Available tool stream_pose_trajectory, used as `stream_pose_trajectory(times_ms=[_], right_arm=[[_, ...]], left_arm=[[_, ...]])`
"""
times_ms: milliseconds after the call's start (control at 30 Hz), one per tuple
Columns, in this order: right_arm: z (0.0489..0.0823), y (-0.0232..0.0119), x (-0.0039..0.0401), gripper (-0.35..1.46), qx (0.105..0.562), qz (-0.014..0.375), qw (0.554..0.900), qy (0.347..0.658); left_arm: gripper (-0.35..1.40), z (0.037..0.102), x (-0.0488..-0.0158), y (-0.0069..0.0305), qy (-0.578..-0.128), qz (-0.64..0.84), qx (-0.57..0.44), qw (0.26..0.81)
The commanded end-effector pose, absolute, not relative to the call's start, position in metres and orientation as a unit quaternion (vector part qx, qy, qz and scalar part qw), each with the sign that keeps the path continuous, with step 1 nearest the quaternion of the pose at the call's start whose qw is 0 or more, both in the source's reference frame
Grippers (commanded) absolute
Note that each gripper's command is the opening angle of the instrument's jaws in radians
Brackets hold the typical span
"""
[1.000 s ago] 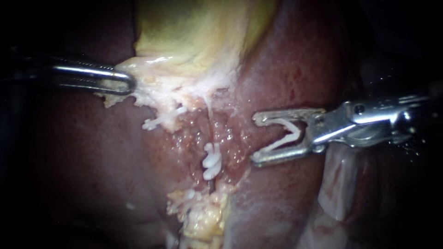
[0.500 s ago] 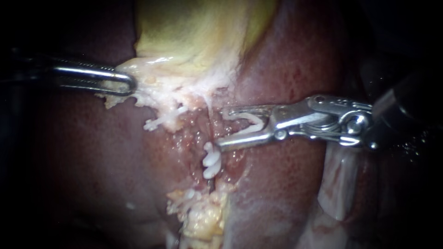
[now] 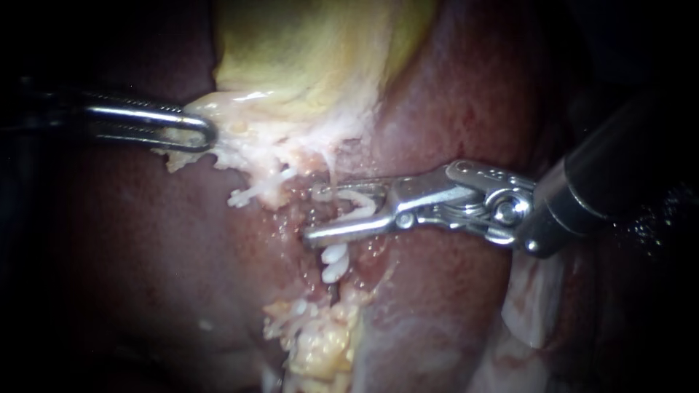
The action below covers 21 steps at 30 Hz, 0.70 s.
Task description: Clipping third clip right tube
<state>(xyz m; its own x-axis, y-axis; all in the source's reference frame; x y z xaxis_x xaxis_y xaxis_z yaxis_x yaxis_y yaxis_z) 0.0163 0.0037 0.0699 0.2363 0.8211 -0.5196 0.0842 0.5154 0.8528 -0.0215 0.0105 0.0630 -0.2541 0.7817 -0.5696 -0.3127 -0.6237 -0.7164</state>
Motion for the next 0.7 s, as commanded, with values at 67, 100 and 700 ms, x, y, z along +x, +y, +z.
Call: stream_pose_trajectory(times_ms=[67,100,700], right_arm=[[0.0693,0.0033,0.0164,0.46,0.425,0.269,0.663,0.555],[0.0691,0.0031,0.0165,0.46,0.431,0.266,0.660,0.555],[0.0656,0.0045,0.0168,0.45,0.468,0.277,0.599,0.587]], left_arm=[[-0.35,0.0630,-0.0215,0.0105,-0.238,0.755,-0.492,0.362],[-0.35,0.0630,-0.0215,0.0105,-0.238,0.755,-0.492,0.362],[-0.35,0.0630,-0.0215,0.0105,-0.238,0.755,-0.492,0.362]])
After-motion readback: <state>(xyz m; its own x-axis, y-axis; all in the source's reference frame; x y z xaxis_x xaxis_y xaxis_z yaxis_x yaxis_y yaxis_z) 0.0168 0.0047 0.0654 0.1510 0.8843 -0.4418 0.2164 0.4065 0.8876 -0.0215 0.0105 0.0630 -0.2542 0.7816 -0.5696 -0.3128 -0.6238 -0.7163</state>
